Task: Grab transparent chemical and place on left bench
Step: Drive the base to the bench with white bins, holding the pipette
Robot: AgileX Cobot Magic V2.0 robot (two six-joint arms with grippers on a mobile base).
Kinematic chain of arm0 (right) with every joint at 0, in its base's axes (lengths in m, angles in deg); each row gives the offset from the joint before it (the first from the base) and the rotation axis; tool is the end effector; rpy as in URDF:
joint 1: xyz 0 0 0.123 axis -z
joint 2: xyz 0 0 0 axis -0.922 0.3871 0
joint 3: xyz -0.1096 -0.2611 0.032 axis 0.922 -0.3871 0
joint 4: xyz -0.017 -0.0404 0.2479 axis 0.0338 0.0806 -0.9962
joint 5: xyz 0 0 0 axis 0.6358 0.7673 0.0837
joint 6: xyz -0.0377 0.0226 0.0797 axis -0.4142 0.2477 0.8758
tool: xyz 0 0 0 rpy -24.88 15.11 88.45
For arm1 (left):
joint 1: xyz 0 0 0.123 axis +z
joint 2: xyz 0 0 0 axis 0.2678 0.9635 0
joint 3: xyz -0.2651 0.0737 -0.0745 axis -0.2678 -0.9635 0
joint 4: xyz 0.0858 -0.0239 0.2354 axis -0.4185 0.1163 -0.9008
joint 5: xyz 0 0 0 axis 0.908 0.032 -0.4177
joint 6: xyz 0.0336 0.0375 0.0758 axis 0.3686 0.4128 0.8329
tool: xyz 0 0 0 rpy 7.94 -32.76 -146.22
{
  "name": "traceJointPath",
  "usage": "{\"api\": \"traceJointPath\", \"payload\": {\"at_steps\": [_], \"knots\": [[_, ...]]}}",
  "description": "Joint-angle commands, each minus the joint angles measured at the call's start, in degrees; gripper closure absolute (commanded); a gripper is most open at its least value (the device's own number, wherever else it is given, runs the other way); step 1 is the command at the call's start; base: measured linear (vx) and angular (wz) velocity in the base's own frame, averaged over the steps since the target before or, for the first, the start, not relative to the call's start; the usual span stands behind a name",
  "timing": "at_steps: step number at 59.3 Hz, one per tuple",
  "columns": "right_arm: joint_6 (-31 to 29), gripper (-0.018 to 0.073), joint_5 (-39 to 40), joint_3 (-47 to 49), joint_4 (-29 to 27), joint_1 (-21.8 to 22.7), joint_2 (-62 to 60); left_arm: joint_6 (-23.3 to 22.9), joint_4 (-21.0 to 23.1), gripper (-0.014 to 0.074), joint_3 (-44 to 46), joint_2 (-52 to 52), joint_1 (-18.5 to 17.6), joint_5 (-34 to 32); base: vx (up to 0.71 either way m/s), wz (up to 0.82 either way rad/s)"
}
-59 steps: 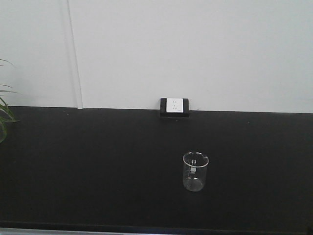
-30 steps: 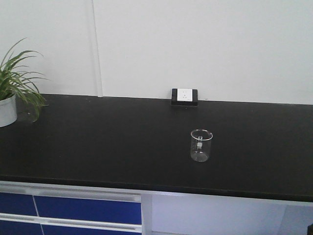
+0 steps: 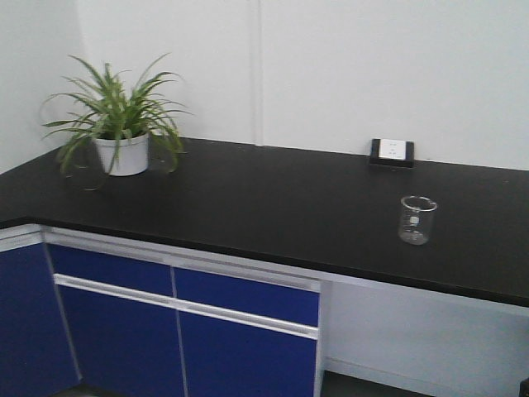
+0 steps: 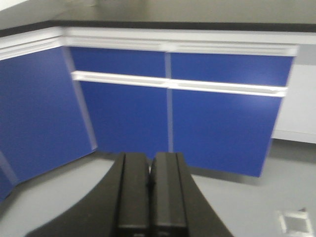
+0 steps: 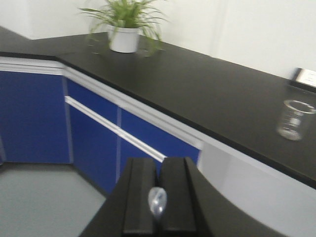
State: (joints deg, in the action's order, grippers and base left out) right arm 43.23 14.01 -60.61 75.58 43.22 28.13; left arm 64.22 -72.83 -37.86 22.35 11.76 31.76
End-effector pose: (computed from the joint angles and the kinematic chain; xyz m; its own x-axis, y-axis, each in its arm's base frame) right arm 0.0936 0.0405 0.3187 -0.1080 -0.1701 -0.9795 -0.4110 0.9047 -0.1118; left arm 0.0565 -0.0037 0.2036 0.0607 0.0280 -0.9978 0.0641 0.9974 0.0318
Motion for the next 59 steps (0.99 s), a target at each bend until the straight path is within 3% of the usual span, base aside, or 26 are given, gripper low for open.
{"api": "traceJointPath", "payload": {"at_steps": [1, 59], "knots": [[0.1, 0.0559, 4.6, 1.7, 0.4, 0.2, 0.2, -0.4, 0.0, 0.0600, -0.9, -1.1, -0.1, -4.5, -0.31, 0.58], [0.1, 0.0559, 4.6, 1.7, 0.4, 0.2, 0.2, -0.4, 0.0, 0.0600, -0.9, -1.1, -0.1, -4.5, -0.21, 0.64]]}}
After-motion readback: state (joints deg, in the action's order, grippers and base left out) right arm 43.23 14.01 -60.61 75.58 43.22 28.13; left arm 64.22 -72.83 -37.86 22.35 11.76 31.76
